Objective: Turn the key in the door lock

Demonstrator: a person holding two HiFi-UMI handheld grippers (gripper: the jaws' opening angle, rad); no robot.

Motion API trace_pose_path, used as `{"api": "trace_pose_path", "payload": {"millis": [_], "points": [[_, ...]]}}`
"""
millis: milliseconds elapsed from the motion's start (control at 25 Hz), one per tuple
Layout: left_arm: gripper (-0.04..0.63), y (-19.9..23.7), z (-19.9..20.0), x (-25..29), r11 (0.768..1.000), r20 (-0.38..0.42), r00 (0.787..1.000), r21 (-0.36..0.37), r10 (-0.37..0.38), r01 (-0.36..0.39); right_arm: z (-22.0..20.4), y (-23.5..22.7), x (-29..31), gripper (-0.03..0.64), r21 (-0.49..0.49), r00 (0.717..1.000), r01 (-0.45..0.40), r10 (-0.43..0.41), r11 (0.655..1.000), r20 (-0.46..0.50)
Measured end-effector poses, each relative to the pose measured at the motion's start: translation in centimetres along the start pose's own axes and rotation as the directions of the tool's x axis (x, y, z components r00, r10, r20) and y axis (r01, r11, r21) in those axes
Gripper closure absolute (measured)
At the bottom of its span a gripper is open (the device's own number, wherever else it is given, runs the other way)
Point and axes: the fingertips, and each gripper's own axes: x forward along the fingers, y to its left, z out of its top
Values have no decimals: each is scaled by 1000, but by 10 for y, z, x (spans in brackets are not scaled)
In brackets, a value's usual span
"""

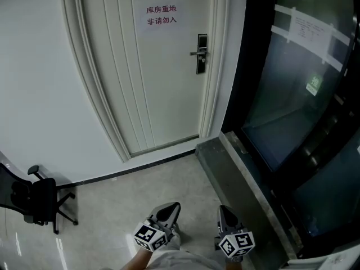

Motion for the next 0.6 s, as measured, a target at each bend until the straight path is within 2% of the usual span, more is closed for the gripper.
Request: {"api": "trace_pose_path", "payload": {"millis": [160,360,600], "points": [[592,35,18,41,999,2,999,-12,-32,32,17,-16,46,615,-29,999,50,-51,998,-20],[592,82,43,94,997,13,998,51,-62,62,35,-35,97,615,-54,993,117,-117,992,-12],[592,135,48,125,994,-33,995,52,-93,94,41,-41,161,615,-51,991,134,-134,990,-8]]}}
